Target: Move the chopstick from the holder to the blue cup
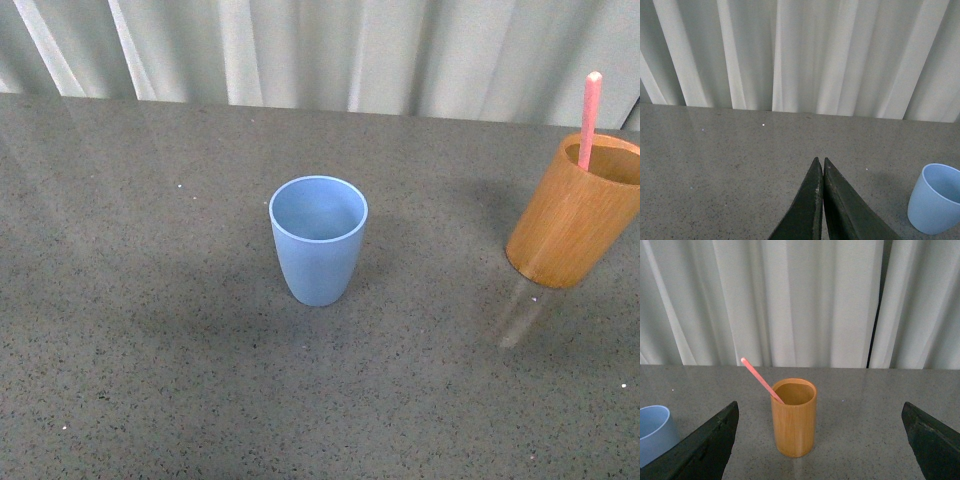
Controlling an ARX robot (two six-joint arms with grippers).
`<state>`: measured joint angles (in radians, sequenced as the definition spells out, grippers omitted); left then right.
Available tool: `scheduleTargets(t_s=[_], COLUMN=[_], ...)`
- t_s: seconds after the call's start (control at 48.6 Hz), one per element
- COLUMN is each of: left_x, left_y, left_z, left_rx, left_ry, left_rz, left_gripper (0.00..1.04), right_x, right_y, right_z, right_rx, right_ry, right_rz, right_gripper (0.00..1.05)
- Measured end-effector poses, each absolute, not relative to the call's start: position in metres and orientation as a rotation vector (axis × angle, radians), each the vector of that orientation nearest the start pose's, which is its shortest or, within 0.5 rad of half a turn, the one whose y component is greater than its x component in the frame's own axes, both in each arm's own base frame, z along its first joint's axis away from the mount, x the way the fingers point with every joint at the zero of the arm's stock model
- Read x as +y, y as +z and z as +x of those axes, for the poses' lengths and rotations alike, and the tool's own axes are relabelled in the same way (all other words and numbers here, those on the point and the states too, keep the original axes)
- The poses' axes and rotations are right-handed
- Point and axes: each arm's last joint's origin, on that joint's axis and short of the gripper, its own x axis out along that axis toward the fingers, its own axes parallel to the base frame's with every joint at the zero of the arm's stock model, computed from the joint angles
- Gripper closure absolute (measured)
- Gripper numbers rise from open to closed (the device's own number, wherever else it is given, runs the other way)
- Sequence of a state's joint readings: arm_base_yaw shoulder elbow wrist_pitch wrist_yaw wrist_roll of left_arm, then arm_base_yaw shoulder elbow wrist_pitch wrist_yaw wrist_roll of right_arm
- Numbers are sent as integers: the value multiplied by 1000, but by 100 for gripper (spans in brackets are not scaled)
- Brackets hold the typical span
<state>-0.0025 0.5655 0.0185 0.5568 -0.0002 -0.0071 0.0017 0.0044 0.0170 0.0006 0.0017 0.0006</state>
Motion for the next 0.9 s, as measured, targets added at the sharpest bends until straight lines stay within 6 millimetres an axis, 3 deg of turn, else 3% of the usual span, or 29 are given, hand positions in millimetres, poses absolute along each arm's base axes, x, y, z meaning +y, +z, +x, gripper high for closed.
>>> scheduleTargets(t_s=[0.904], left_x=[0], left_y=[173], left_z=[111], left_rx=[-22], left_ry=[-2], left_rz=[-7], left_gripper=[101], right_x=[0], right_y=[169], right_z=[97], right_rx=[-13], right_ry=[0], right_rz=[1], right_gripper=[10])
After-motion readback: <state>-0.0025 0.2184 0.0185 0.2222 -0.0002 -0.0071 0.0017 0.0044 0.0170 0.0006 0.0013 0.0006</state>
